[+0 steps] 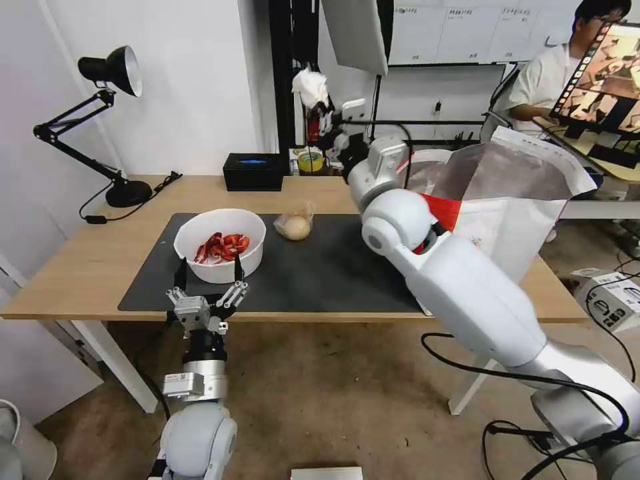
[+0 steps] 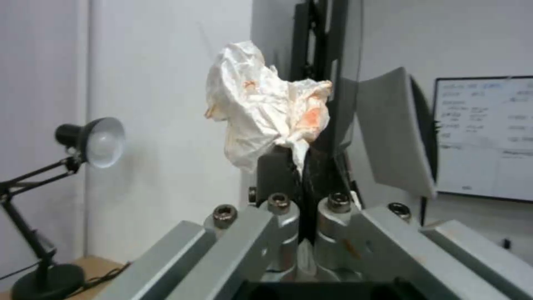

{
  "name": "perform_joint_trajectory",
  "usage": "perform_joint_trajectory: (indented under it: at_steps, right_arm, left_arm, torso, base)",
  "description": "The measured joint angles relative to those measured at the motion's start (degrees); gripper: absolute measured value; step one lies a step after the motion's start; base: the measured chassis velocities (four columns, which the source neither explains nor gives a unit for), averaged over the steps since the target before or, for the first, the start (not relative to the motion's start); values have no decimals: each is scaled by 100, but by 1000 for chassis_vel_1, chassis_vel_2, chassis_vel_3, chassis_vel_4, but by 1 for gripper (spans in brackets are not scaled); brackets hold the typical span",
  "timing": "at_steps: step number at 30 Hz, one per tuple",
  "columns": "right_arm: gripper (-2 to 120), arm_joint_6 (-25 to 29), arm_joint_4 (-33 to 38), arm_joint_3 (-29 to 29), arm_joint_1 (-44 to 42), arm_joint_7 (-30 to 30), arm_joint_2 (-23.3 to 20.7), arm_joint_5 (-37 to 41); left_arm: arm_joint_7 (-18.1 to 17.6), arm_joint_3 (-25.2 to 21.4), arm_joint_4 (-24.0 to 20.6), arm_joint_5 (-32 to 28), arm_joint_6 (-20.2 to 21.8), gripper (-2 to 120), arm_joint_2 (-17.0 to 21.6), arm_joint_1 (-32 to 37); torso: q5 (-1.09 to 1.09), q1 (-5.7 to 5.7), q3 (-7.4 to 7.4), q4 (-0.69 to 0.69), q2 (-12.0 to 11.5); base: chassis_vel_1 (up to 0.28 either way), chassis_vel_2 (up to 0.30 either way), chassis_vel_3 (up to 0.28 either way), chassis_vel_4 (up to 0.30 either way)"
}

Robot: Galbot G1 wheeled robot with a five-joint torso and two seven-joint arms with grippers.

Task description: Pick up the trash from the table and place it into the takeout bag.

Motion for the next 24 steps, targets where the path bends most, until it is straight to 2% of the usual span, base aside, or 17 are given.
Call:
perform_joint_trajectory:
  at_steps: [7,14,17,18,19,21,24]
  right_arm:
    - [0,-293,302,279,-156,328,-190,59]
    - [0,-551,626,825,-437,519,-552,191]
    - [0,-666,765,1022,-541,626,-763,276]
    - [0,-854,938,1222,-669,810,-1027,407]
    - [0,-854,938,1222,-669,810,-1027,407]
    - [0,-1218,1218,1460,-831,1189,-1332,765]
    - [0,-1484,1324,1602,-930,1476,-1519,1034]
  left_arm:
    - [0,9,19,2,7,100,8,-20]
    - [0,77,-6,82,11,100,-14,41]
    - [0,103,-40,104,11,100,-34,64]
    - [0,149,-68,137,18,100,-60,79]
    - [0,149,-68,137,18,100,-60,79]
    - [0,217,-90,197,69,100,-98,105]
    - [0,271,-130,252,90,100,-135,143]
  torso:
    - [1,0,0,0,1]
    - [1,-1,0,0,1]
    - [1,0,0,0,1]
    - [1,0,0,-1,1]
    - [1,0,0,-1,1]
    - [1,-1,0,-1,1]
    - [1,-1,0,-1,1]
  base:
    - [0,0,0,0]
    - [0,0,0,0]
    - [0,0,0,0]
    - [0,0,0,0]
    - [0,0,0,0]
    - [0,0,0,0]
    - [0,0,0,0]
